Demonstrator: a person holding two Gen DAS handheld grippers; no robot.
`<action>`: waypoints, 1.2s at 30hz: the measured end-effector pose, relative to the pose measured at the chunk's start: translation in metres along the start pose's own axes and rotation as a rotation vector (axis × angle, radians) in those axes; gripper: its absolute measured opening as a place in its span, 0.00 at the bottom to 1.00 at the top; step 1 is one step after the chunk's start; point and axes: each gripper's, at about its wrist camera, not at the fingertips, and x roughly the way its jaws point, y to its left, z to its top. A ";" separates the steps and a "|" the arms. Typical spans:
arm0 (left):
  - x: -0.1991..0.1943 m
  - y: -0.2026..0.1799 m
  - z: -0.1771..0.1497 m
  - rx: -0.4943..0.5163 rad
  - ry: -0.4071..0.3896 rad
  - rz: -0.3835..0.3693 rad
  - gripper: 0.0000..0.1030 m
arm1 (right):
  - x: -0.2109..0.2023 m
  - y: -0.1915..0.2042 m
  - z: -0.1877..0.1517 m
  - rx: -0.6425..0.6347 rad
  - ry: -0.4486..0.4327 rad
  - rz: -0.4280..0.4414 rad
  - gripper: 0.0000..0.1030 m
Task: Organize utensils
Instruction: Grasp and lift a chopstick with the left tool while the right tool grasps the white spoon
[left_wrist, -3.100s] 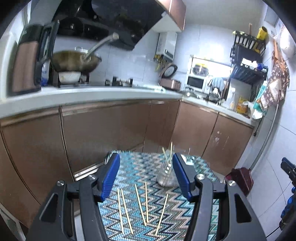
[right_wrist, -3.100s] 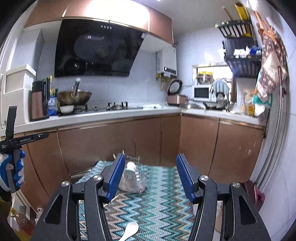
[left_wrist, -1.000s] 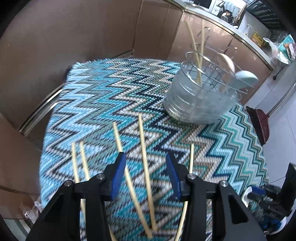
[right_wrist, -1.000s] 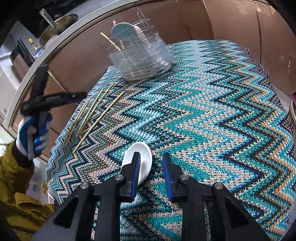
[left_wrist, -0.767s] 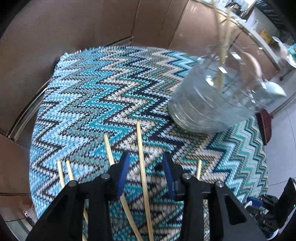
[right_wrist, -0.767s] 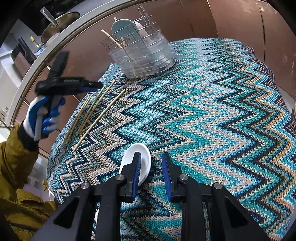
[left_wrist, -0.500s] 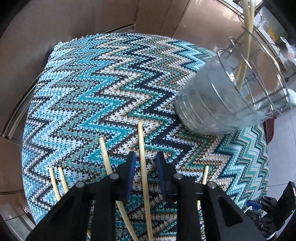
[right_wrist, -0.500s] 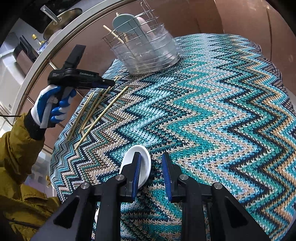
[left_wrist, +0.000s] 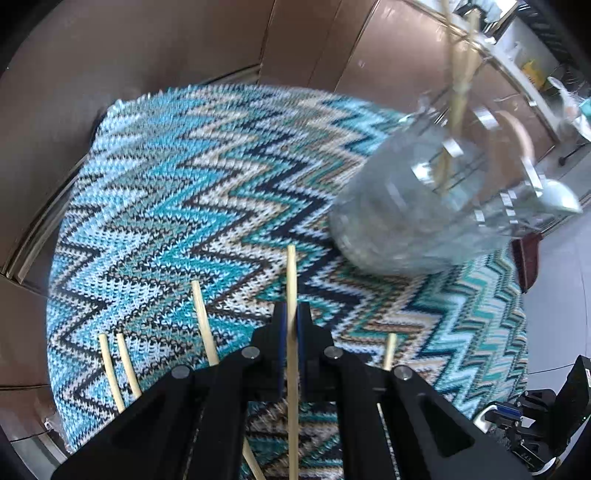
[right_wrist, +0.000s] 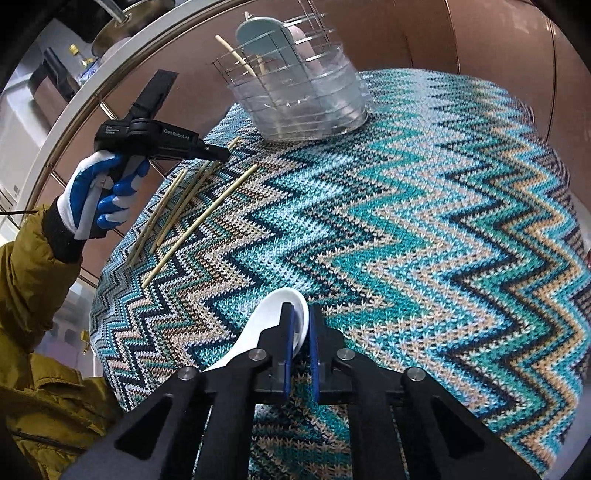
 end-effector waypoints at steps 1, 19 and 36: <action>-0.007 -0.003 -0.002 0.008 -0.019 -0.006 0.05 | -0.004 0.001 0.000 -0.001 -0.009 -0.008 0.05; -0.055 -0.009 -0.029 0.017 -0.119 -0.012 0.05 | -0.012 -0.003 -0.004 0.057 -0.034 -0.018 0.11; -0.061 -0.012 -0.039 0.014 -0.128 -0.023 0.05 | -0.003 -0.004 -0.013 0.054 -0.007 0.117 0.06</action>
